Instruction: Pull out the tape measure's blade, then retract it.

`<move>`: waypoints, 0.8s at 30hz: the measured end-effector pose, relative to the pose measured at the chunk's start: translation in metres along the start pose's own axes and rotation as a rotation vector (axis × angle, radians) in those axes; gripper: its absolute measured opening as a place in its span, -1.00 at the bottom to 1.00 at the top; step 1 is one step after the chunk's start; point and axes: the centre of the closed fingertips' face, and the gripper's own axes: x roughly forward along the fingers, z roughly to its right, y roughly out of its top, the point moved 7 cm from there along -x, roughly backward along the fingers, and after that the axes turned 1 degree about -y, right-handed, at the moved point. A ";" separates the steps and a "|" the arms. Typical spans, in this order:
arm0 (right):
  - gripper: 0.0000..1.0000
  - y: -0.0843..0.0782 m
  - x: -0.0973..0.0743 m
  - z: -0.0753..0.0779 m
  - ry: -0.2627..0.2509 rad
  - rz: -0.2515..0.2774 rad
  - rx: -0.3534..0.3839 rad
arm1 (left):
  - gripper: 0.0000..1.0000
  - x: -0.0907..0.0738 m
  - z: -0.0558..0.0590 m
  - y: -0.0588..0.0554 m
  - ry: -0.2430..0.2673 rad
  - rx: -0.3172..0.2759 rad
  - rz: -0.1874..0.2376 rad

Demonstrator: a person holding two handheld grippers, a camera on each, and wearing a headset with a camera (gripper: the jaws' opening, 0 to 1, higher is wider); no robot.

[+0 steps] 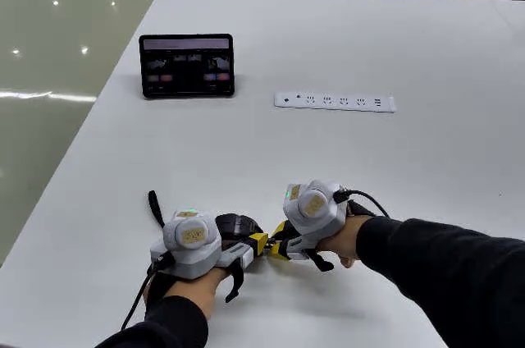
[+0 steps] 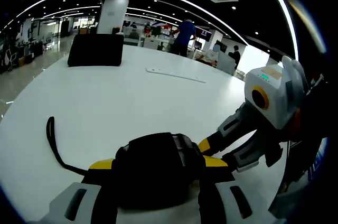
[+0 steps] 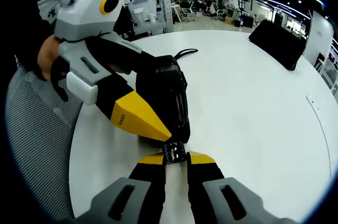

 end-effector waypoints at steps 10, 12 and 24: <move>-0.79 0.003 0.003 0.000 0.004 0.004 0.006 | 0.15 0.000 0.000 0.000 0.000 -0.003 0.005; -0.79 0.003 0.003 0.000 0.006 0.000 -0.001 | 0.15 0.000 0.000 0.000 0.000 -0.002 0.005; -0.78 0.004 0.003 0.000 0.007 -0.007 -0.004 | 0.15 0.000 0.000 0.000 0.001 0.000 0.011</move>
